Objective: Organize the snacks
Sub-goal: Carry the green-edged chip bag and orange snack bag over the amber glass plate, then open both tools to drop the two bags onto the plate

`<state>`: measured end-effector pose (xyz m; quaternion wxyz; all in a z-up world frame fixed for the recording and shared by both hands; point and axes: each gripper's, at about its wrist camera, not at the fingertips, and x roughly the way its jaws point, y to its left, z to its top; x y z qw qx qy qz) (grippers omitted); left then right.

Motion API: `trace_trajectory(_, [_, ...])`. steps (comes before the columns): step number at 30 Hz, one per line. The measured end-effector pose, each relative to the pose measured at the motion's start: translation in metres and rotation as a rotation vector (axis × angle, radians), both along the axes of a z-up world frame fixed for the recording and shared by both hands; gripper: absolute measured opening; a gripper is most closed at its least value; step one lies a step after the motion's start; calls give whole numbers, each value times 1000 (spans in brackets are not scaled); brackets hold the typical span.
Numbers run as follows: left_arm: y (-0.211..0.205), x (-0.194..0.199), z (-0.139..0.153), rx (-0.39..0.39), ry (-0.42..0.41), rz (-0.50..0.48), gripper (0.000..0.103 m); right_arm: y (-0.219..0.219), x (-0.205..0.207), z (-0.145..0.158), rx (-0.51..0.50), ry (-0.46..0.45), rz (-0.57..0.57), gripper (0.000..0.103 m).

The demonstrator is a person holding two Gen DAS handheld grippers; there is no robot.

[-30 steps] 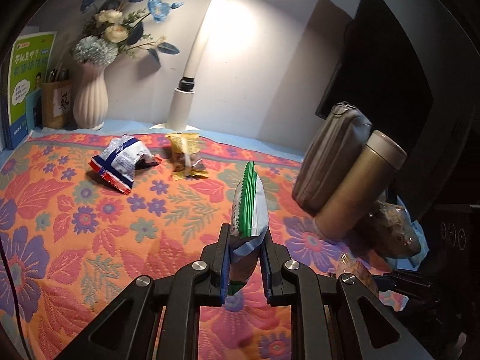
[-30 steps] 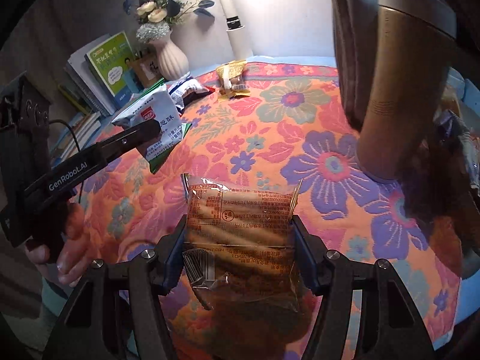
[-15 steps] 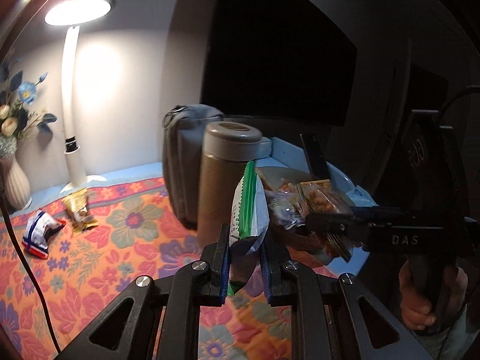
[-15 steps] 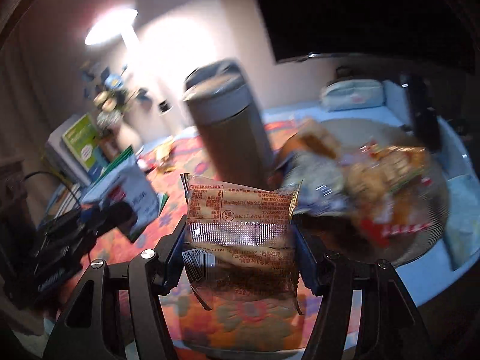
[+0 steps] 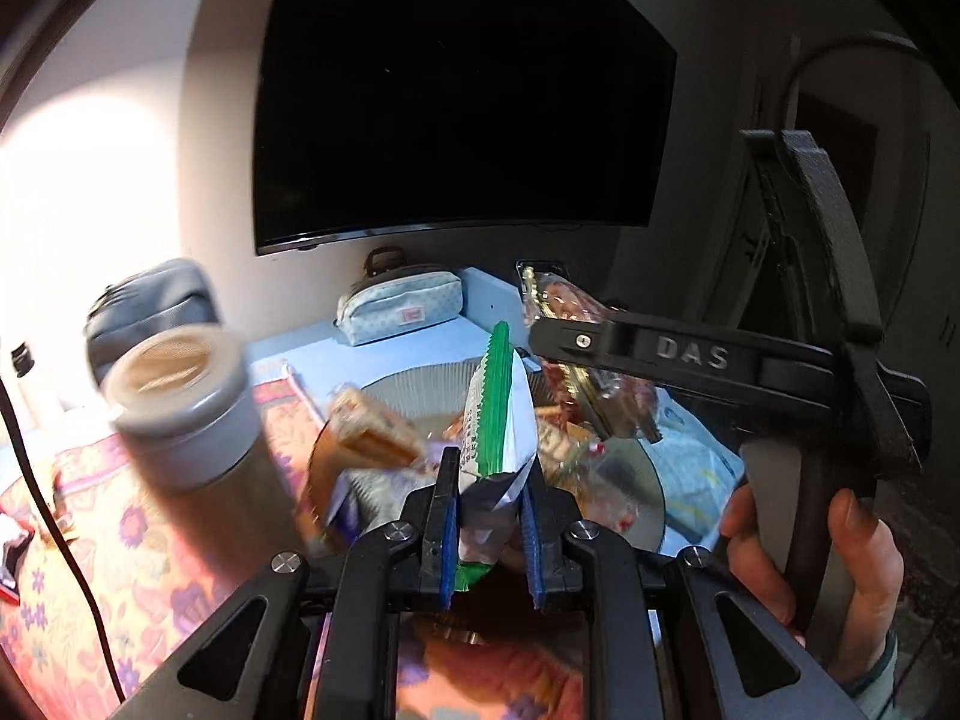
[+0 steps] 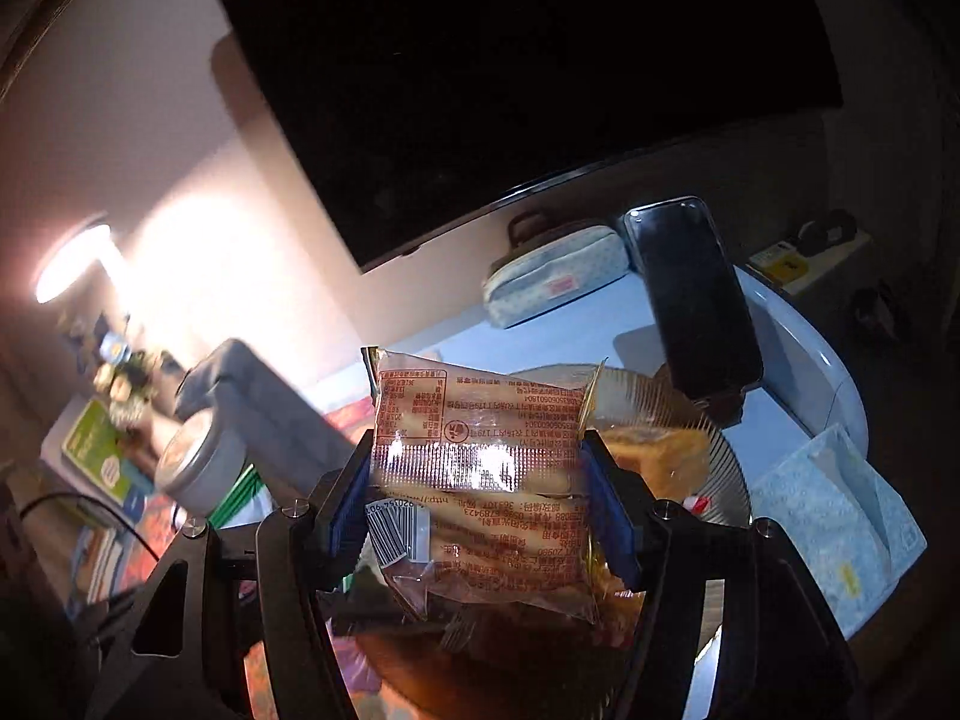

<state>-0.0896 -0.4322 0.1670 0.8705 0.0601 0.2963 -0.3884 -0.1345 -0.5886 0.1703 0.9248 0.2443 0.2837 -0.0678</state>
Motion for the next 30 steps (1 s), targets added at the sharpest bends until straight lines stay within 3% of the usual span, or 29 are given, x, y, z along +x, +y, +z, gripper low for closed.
trace_trajectory(6, [-34,13,-9,33,-6,10,16,-32,24,-18,99,30,-22,66])
trace_trajectory(7, [-37,15,-12,37,-7,9,20,-35,30,-20,117,34,-17,72])
trace_trajectory(8, [-40,17,-15,46,-5,6,33,-39,32,-24,142,35,-12,78])
trace_trajectory(10, [-43,20,-18,48,-8,15,62,-45,32,-30,190,30,2,78])
trace_trajectory(11, [-41,18,-19,37,-19,17,65,-46,29,-32,205,26,4,78])
trace_trajectory(22, [7,1,2,-71,-21,-59,65,-32,-8,-21,196,-12,7,79])
trace_trajectory(30, [91,-27,24,-97,-86,-13,65,23,-41,2,114,-35,101,78])
